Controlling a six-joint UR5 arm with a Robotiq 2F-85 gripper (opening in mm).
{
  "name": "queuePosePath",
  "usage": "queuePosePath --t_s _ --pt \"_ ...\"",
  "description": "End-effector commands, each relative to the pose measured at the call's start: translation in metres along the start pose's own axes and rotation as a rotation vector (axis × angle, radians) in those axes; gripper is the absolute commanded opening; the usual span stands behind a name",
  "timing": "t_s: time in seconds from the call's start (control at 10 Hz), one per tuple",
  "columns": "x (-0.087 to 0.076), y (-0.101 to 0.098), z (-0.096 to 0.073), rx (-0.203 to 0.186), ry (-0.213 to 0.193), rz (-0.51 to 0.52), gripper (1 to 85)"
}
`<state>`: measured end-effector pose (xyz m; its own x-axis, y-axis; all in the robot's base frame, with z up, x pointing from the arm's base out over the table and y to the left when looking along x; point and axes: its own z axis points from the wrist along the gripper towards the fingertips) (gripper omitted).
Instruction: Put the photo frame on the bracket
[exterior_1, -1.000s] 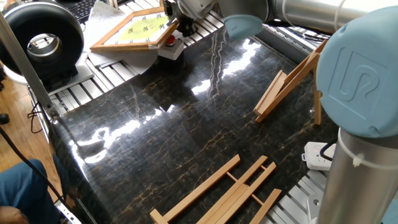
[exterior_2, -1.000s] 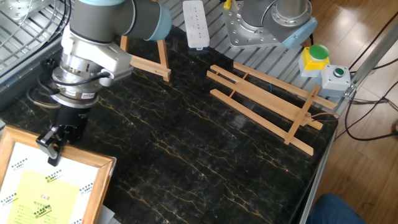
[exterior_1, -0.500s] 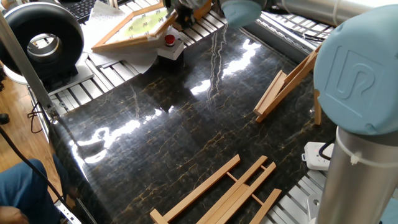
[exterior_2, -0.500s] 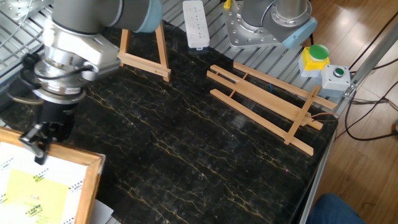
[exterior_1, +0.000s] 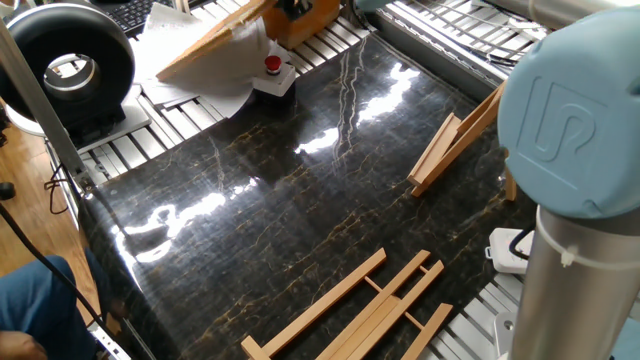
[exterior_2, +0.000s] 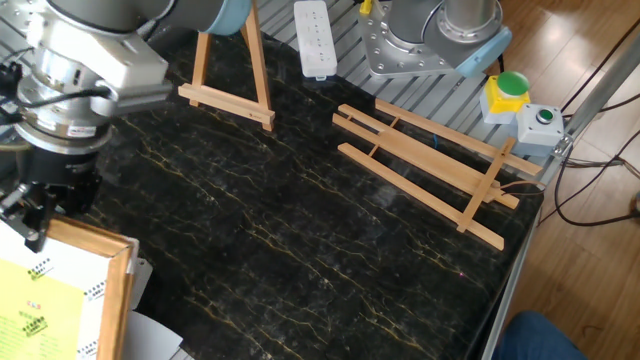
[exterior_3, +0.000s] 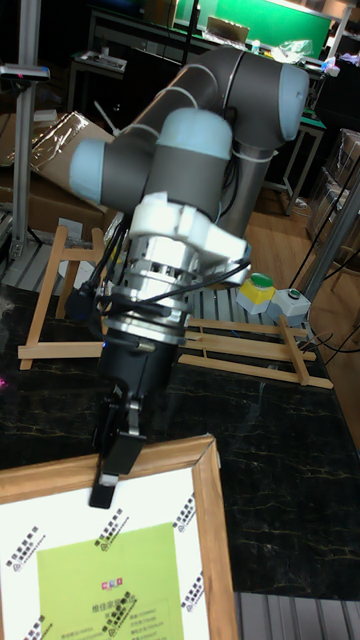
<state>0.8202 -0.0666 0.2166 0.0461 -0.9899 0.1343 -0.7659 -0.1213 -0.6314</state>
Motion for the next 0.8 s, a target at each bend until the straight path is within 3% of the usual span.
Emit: queuePosePath --t_s 0.0,0.2,0.5,0.7 --pt "-0.001 -0.018 -0.018 -0.003 0.032 0.062 1.0" --pt "0.000 -0.018 -0.029 -0.028 0.066 0.069 1.0" --pt "0.013 0.007 -0.048 -0.122 0.137 0.128 1.0" --pt "0.011 0.023 -0.062 -0.184 0.157 0.191 1.0"
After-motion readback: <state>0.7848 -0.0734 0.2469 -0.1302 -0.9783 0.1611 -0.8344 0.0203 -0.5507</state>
